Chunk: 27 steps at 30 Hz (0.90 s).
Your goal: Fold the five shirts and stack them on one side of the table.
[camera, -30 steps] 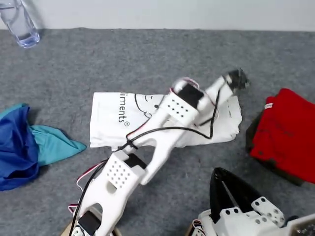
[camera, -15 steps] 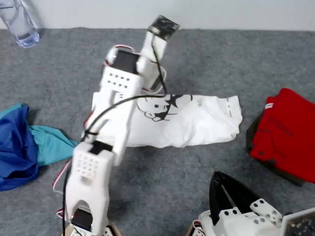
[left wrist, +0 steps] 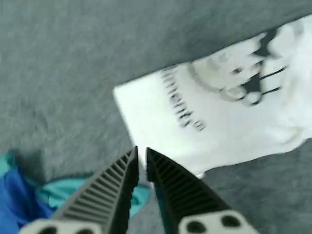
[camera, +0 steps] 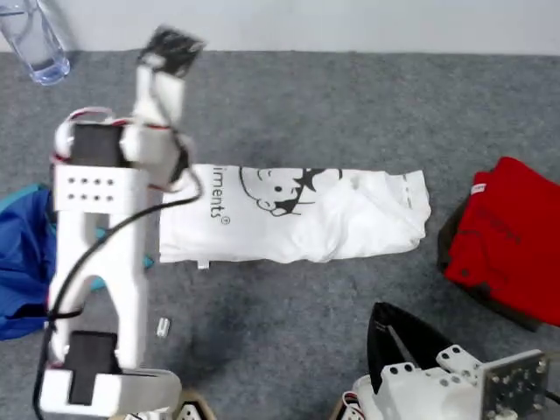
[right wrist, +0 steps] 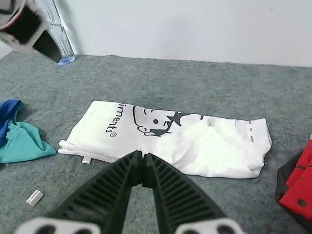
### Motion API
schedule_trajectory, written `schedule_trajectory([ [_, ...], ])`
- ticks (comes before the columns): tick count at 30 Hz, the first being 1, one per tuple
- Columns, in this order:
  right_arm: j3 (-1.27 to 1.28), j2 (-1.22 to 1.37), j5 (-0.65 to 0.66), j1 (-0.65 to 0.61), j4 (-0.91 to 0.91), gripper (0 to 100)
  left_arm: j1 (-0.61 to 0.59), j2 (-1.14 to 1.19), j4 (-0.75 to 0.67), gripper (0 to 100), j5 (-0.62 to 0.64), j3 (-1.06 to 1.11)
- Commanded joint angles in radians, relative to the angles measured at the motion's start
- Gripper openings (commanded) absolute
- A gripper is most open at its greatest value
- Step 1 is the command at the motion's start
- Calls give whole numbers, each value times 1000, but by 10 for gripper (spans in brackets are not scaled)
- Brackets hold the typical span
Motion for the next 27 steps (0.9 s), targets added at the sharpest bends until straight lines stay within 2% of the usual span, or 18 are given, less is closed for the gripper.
schedule_trajectory([
  [1, 3, 15, 15, -4, 1, 12, -104, -34, -120, 154, -80, 179],
  [6, 3, 15, 5, -4, 1, 12, -137, 80, -242, 227, -100, 306],
  [13, 3, 15, 6, -2, 1, 11, -135, 368, -318, 256, -57, 200],
  [19, 3, 13, 8, -2, 1, 9, -132, 644, -249, 254, -12, -36],
  [24, 3, 12, 5, -2, 1, 9, -118, 821, -126, 251, -5, -223],
  [27, 3, 10, 5, -2, 1, 9, -100, 902, -74, 190, -11, -303],
])
